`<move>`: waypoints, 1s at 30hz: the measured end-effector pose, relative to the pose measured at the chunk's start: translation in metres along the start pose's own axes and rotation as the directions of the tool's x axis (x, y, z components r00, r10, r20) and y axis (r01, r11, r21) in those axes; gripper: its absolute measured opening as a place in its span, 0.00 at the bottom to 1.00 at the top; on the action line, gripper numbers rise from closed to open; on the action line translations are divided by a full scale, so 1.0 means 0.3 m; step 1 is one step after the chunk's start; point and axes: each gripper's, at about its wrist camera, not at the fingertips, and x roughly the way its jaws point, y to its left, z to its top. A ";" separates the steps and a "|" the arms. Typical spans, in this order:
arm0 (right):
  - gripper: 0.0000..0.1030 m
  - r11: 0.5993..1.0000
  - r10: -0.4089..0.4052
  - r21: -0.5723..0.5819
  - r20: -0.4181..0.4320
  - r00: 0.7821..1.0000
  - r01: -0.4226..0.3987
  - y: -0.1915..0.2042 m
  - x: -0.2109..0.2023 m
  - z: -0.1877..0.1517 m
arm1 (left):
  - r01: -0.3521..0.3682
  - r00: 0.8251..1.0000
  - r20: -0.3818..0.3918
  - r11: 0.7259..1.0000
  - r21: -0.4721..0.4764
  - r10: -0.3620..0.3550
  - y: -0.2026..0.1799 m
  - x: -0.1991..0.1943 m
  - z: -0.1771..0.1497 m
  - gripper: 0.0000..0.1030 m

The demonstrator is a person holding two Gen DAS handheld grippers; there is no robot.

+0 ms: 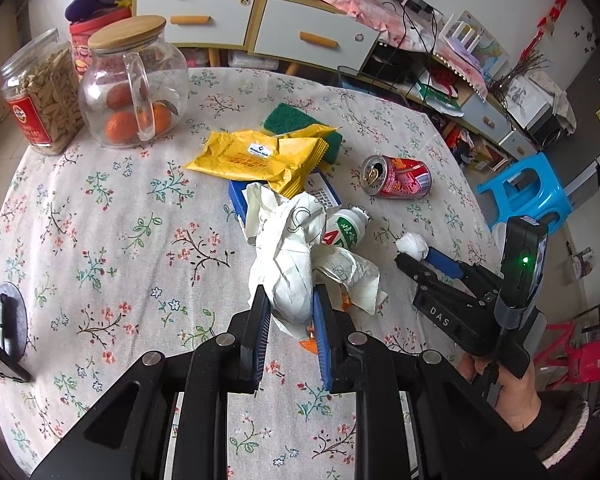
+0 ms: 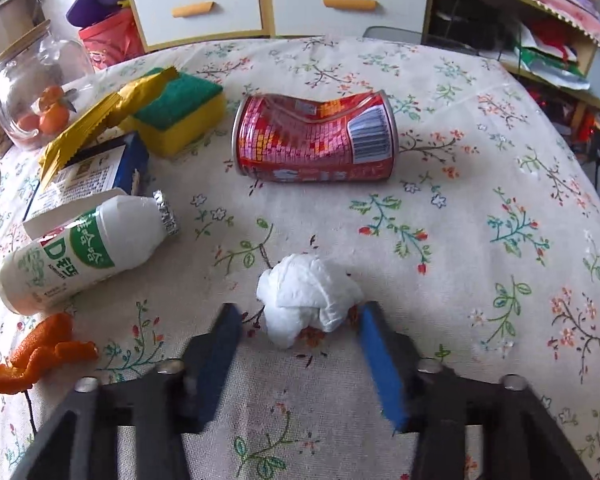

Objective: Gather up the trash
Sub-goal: 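Grasp the crumpled tissues with the left gripper while the right gripper grasps the white tissue ball, then drop the tissue ball into the bin while the left gripper drops the crumpled tissues in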

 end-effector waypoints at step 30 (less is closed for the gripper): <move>0.23 0.966 -0.036 0.258 0.083 0.996 0.014 -0.512 -0.288 0.036 | 0.080 0.997 -0.024 0.988 0.130 -0.077 -0.412 0.136 0.062 0.21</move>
